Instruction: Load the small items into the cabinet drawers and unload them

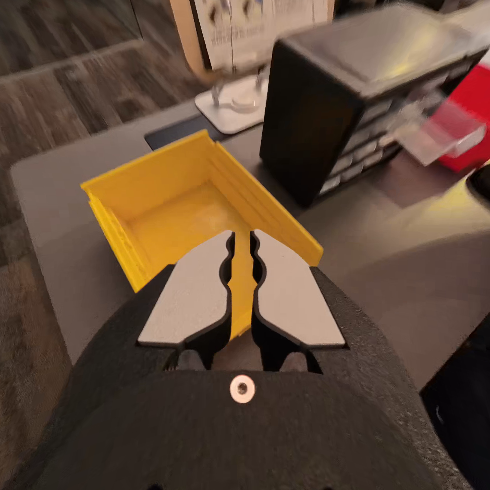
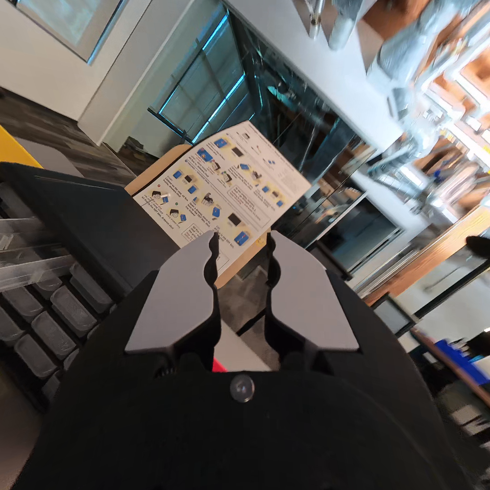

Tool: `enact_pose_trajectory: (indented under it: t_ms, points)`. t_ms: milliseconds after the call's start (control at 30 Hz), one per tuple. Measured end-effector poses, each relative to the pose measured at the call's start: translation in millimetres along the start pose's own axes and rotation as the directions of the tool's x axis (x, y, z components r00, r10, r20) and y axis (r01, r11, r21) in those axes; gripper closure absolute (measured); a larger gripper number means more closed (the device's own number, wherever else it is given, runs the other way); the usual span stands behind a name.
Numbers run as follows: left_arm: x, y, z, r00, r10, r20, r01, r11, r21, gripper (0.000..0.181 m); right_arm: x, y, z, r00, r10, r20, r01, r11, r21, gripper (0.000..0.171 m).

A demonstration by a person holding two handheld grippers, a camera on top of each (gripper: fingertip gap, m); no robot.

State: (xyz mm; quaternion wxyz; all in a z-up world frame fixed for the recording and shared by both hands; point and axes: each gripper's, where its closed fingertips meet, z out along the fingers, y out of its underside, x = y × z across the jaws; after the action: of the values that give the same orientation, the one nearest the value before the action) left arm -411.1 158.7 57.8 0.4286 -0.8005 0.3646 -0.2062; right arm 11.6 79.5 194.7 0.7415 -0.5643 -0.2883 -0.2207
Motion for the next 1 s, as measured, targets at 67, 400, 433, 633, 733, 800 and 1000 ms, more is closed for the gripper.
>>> enact_pose_trajectory:
  t_ms: [67,400,433,633,733,800,1000]
  points:
    - [-6.6,19.1,11.7,0.999,0.051,0.015,-0.049,0.992,-0.117,0.171,5.6,9.6,-1.2,0.998,0.062,0.017,-0.062,0.998,0.005,0.136]
    - [37.1,88.4,93.7,0.890,0.359,-0.282,-0.445,0.822,-0.356,0.159,11.3,44.4,2.7,0.994,0.100,0.040,-0.099,0.995,-0.021,0.136]
    - [40.8,90.2,99.3,0.858,0.402,-0.320,-0.498,0.802,-0.329,0.159,10.0,46.4,3.8,0.994,0.096,0.042,-0.095,0.995,-0.026,0.136]
    - [54.4,110.0,124.1,0.702,0.482,-0.524,-0.668,0.701,-0.250,0.156,3.4,53.2,9.8,0.996,0.075,0.043,-0.073,0.996,-0.053,0.136]
    - [55.4,121.1,130.7,0.673,0.453,-0.585,-0.679,0.691,-0.246,0.153,4.4,53.9,9.3,0.997,0.067,0.033,-0.065,0.996,-0.061,0.136]
    - [53.7,125.8,133.8,0.662,0.448,-0.601,-0.685,0.687,-0.243,0.150,5.7,54.3,8.6,0.997,0.074,0.030,-0.072,0.996,-0.062,0.136]
    - [53.2,133.9,142.8,0.656,0.445,-0.610,-0.693,0.676,-0.252,0.144,10.7,59.8,8.6,0.996,0.084,0.015,-0.082,0.994,-0.072,0.136]
